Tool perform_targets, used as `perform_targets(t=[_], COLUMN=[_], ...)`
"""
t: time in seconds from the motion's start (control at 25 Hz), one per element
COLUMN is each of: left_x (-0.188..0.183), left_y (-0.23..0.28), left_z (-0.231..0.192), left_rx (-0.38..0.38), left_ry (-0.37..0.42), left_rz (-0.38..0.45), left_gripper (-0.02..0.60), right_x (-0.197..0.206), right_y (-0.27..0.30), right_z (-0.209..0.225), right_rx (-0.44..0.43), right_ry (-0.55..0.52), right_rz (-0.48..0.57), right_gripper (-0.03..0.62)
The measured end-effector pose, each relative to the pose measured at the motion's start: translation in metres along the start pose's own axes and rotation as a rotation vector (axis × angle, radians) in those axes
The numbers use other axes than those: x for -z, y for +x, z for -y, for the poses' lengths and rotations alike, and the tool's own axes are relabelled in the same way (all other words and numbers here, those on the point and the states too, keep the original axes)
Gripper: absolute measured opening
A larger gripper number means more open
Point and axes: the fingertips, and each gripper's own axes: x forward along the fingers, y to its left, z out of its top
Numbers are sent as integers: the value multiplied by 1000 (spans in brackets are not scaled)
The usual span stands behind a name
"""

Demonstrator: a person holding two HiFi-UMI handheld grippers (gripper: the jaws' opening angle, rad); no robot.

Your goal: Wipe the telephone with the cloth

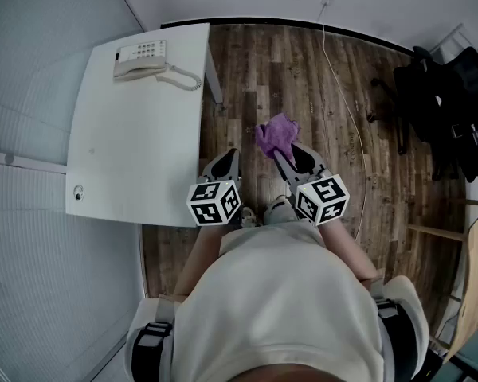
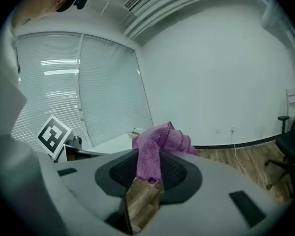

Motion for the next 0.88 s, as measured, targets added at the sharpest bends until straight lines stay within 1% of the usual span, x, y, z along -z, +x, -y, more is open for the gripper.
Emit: perform_targets(t=[0.16,0.4,0.64,0.76,0.88], left_x=[2,-1,-1,-1,1], left_y=[-5,-6,-10,-13,-17], left_z=[15,23,21,18,15], left_rx=[9,26,31,41,58], left_ry=[-7,-7,-7,-11,-10], left_rz=[5,6,3,3,-4], left_gripper=[21,21,21,21,21], right_x=[-1,-4,-2,-2,2], right_y=[-13,-21,-20,-17,-13], right_z=[-2,-6,-12,-21,-30], right_rx=[-6,-9,-8,-36,-38], right_ry=[-26,-24,-31,-9,-29], right_rz=[2,30,26,35,20], right_gripper=[129,129,129,129,130])
